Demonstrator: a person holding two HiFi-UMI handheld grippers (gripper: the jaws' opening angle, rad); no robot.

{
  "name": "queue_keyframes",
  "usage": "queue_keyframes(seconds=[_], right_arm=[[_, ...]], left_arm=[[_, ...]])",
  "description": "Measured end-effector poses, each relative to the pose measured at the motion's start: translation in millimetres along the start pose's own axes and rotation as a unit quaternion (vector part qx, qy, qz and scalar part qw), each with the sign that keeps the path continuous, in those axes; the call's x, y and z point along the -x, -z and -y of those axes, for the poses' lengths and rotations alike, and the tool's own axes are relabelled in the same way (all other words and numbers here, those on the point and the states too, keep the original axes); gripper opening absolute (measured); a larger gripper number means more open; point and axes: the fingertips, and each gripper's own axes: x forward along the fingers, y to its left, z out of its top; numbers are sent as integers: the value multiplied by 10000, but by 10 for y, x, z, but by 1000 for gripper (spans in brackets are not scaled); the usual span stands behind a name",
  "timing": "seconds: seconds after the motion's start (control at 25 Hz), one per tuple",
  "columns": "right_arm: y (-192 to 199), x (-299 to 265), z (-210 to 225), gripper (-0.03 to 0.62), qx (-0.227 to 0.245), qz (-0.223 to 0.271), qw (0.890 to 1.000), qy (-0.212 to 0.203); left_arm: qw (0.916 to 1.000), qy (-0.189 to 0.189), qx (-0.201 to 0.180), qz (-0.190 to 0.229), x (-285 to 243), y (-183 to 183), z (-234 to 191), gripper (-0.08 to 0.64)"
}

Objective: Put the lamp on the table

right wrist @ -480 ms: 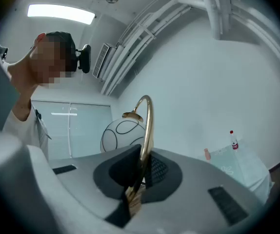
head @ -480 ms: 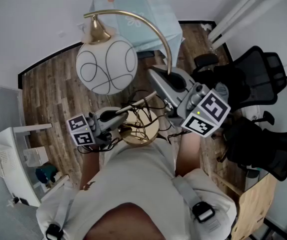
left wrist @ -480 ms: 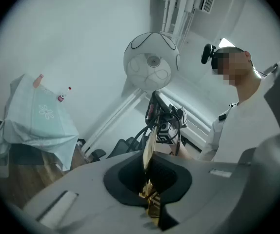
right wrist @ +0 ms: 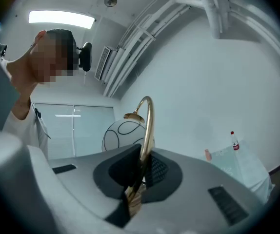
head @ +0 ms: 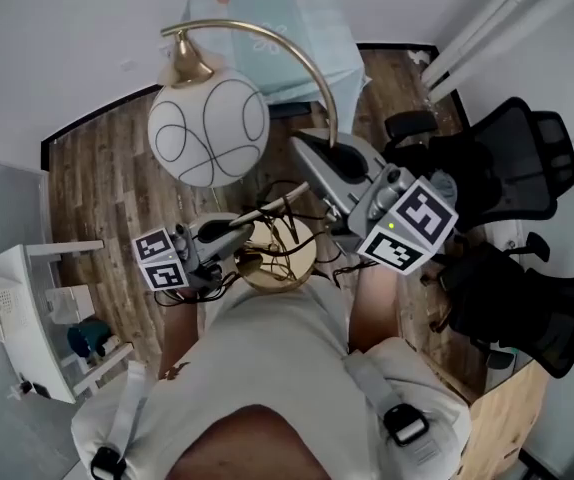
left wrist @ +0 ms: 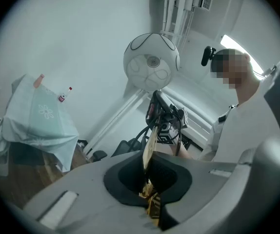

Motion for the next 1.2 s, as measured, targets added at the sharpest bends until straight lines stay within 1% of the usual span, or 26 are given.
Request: queue_keyframes(seconds=[0.08,0.28,0.4,0.56,0.76,1.2], right_arm=[[-13,16,26,-2,-18,-13,10000,-58],[-123,415,304,-2,-30,0,9997,-238],[-152,474,429,-2,-50,-19,9996,-280],[-176,371,540,-2,-26,-43,9995,-310],[-194,170,751,-2,21,-84,9996,-267],[-213,-495,1208,-2,96,-190,9997,-120]], left_arm=[[10000,-50,-6,38,-42,5,-5,-1],[9997,-227,-92,78,-535,123,37,0],[9994,-314,-121,80,-664,114,8,0],[9992,-343,-160,94,-683,5,-109,0],[9993,-315,-194,83,-704,-178,-353,0],[9997,-144,-193,51,-608,-684,-999,-1]])
